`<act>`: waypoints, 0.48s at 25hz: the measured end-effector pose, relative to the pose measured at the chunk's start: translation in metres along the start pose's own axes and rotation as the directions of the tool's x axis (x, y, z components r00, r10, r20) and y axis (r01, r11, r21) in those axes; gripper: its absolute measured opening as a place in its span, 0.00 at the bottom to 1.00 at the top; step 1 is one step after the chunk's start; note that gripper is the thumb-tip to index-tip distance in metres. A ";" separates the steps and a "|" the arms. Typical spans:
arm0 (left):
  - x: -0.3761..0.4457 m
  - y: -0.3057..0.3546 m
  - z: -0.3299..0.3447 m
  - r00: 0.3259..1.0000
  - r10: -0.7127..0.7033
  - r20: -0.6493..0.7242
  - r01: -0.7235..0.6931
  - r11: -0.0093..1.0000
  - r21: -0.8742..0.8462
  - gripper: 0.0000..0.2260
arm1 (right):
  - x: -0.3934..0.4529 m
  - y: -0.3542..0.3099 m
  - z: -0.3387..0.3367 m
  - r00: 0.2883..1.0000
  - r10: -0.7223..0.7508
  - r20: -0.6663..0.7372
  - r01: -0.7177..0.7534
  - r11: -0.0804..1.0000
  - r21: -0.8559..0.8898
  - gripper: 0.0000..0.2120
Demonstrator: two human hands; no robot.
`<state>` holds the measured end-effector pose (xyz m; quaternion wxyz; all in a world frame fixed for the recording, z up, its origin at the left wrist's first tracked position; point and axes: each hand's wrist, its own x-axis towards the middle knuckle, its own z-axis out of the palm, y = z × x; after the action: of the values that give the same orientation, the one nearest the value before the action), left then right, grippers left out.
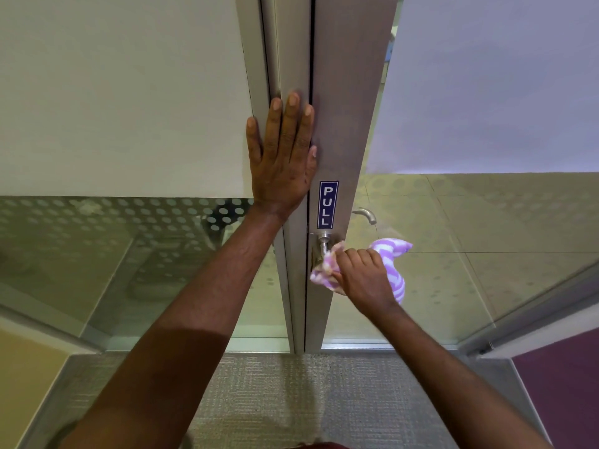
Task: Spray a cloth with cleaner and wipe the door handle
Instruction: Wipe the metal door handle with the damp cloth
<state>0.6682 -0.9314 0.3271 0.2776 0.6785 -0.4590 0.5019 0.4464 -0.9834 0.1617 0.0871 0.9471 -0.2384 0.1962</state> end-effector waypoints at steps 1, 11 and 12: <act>0.000 0.000 0.000 1.000 0.001 -0.001 -0.001 1.000 0.002 0.22 | -0.009 0.018 0.005 0.998 -0.050 -0.025 0.051 0.998 0.022 0.22; 0.002 0.003 -0.005 1.000 -0.004 0.011 0.004 1.000 -0.001 0.22 | -0.015 0.035 0.014 0.974 0.173 -0.149 -0.093 0.896 0.435 0.19; 0.002 0.002 -0.005 1.000 -0.007 0.012 0.007 1.000 -0.002 0.22 | -0.013 0.025 0.013 0.949 0.289 -0.125 -0.188 0.838 0.512 0.18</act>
<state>0.6639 -0.9286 0.3302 0.2773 0.6828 -0.4587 0.4964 0.4276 -1.0032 0.1463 -0.1597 0.8762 -0.2870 0.3528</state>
